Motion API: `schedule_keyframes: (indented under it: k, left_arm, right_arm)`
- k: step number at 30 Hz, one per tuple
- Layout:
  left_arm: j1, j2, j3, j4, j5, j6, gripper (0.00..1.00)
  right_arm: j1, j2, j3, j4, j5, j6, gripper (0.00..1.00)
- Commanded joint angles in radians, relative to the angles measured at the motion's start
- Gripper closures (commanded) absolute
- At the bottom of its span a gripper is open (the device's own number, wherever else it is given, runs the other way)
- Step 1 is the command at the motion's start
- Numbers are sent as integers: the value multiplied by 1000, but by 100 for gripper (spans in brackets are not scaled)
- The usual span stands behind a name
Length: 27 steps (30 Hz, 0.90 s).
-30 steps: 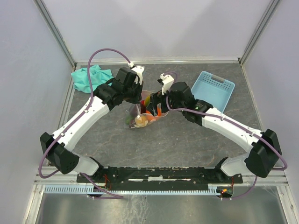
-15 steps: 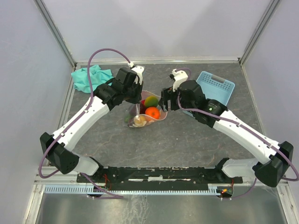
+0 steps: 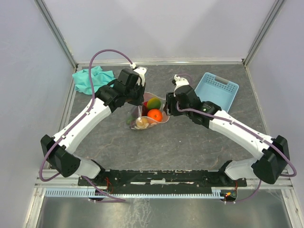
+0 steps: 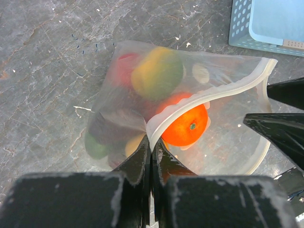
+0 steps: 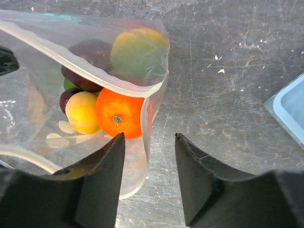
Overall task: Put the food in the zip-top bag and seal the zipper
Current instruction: Place the fake fruit in the zipper food storage bag, then zip the zipper food storage bag at the center of the board.
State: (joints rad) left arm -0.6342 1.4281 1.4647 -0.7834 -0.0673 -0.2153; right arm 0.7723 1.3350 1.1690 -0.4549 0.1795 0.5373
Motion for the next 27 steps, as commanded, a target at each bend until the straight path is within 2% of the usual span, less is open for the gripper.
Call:
schedule_keyframes:
  k: [1, 3, 8, 13, 15, 22, 27]
  left_arm:
    - [5, -13, 8, 55, 31, 1, 97]
    - [5, -16, 4, 61, 50, -1, 97]
    - [5, -28, -21, 87, 87, -1, 97]
    - [4, -32, -28, 123, 115, 1, 97]
    - [4, -35, -22, 131, 115, 5, 93]
    - [4, -98, -53, 175, 111, 23, 60]
    - [5, -209, -153, 256, 99, 18, 43]
  right_arm:
    - [4, 35, -3, 70, 10, 46, 53]
    - [4, 44, -7, 80, 25, 51, 73]
    - [4, 42, 22, 56, 48, 59, 97]
    - [4, 15, 77, -30, 97, 80, 99]
    - [4, 1, 94, -60, 131, 100, 99]
    - [3, 6, 200, -197, 176, 158, 99]
    - [-1, 16, 236, -224, 166, 175, 99]
